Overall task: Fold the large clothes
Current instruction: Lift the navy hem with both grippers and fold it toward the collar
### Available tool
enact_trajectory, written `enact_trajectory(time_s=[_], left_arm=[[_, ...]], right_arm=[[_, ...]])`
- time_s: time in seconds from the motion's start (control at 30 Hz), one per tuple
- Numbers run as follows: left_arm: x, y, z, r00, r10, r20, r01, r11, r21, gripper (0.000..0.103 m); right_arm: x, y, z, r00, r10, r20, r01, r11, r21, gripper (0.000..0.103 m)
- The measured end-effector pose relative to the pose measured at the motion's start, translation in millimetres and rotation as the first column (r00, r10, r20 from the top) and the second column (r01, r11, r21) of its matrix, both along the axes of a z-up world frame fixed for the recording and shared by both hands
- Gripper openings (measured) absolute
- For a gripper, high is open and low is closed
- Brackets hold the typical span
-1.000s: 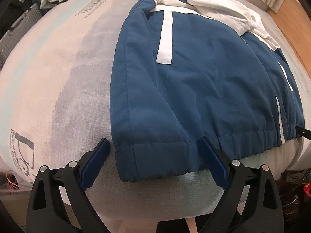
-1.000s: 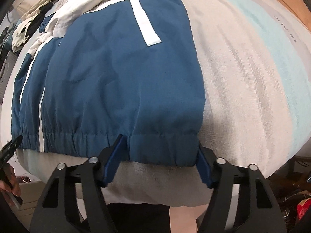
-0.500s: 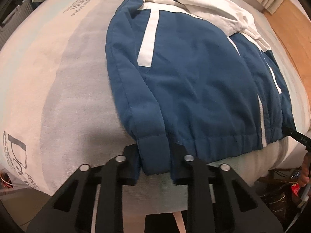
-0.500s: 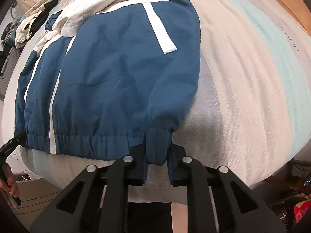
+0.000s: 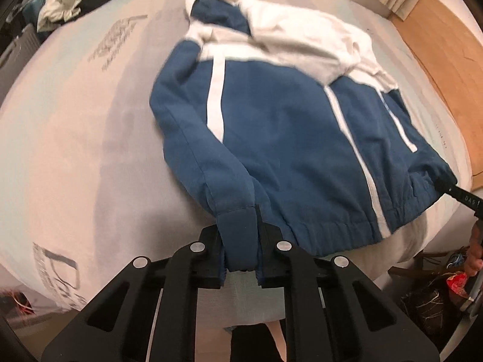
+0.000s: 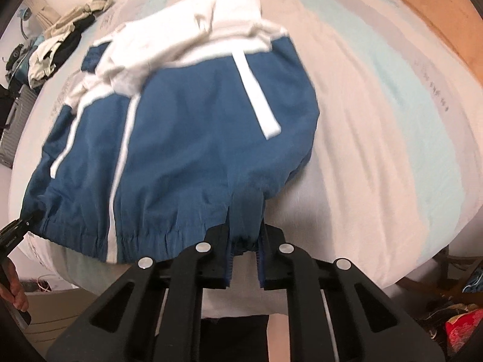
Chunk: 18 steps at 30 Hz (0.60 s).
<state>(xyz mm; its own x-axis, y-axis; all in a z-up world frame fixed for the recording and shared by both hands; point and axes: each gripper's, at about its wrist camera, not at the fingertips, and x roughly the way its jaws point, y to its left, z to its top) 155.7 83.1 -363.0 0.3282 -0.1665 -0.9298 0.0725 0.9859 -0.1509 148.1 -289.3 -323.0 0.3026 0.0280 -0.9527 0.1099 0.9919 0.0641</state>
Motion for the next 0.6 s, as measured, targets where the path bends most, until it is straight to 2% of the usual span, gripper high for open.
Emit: enact_trajectory(time_s=[0.27, 0.4, 0.6], left_arm=[[46.2, 8.7, 38.3, 0.999, 0.044, 0.026, -0.044, 0.999, 0.000, 0.012], [83.6, 8.9, 53.4, 0.998, 0.060, 0.036, -0.061, 0.998, 0.024, 0.012], [140.1, 3.9, 51.6, 0.996, 0.091, 0.010, -0.092, 0.993, 0.071, 0.012]], right_arm=[[43.2, -15.9, 45.3, 0.999, -0.032, 0.044, 0.030, 0.998, 0.058, 0.007], [83.9, -24.1, 53.0, 0.999, -0.016, 0.041, 0.012, 0.997, 0.082, 0.007], [156.1, -31.1, 53.3, 0.999, 0.021, 0.027, -0.024, 0.992, 0.124, 0.006]])
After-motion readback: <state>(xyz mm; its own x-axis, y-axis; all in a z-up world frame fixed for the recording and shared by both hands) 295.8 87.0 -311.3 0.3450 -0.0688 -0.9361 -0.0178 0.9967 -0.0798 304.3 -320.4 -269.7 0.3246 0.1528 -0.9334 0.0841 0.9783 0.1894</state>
